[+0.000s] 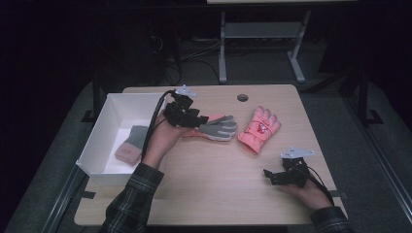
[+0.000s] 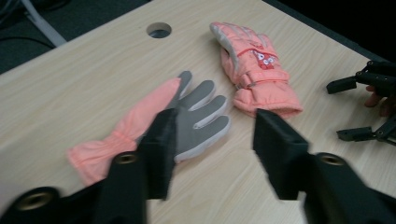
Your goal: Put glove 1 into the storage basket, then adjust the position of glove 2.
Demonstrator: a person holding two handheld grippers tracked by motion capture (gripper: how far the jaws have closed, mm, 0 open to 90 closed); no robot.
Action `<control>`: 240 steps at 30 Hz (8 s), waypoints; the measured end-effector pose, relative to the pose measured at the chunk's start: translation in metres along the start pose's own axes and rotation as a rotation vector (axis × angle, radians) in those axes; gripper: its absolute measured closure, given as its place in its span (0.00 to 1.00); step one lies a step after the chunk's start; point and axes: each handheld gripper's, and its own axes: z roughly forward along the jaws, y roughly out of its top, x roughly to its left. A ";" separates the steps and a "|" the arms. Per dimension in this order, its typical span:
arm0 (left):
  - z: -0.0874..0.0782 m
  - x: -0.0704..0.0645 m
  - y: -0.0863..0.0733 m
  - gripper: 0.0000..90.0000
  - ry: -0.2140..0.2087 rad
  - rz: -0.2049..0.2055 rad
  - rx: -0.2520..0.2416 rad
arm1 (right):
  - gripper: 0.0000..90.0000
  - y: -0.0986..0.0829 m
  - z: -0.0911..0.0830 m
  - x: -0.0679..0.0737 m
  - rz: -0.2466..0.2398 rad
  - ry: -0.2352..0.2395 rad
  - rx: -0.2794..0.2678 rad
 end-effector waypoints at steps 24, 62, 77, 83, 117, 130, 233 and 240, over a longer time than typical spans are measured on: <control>0.090 0.031 -0.031 1.00 0.132 -0.066 0.087 | 0.09 0.000 0.000 0.000 -0.005 -0.001 -0.001; 0.111 -0.012 -0.047 1.00 -0.090 -0.002 0.188 | 0.09 0.000 0.000 0.000 -0.004 0.001 0.001; 0.096 0.031 -0.053 1.00 0.084 -0.114 0.137 | 0.09 0.000 0.000 0.000 -0.006 0.000 -0.002; 0.098 0.025 -0.064 1.00 0.021 -0.115 0.165 | 0.09 0.000 0.000 0.000 -0.005 0.002 0.000; 0.097 -0.080 -0.094 0.99 -0.317 0.162 0.227 | 0.09 0.000 0.000 -0.001 -0.010 0.003 0.001; 0.056 -0.054 -0.134 0.41 -0.155 0.176 0.158 | 0.17 0.013 -0.010 -0.005 -0.016 -0.013 0.134; 0.054 -0.054 -0.175 0.14 -0.130 0.216 0.034 | 0.92 0.092 0.043 -0.091 0.146 0.003 0.152; 0.054 -0.054 -0.175 0.14 -0.130 0.215 0.036 | 0.98 0.091 0.036 -0.097 0.168 0.049 0.114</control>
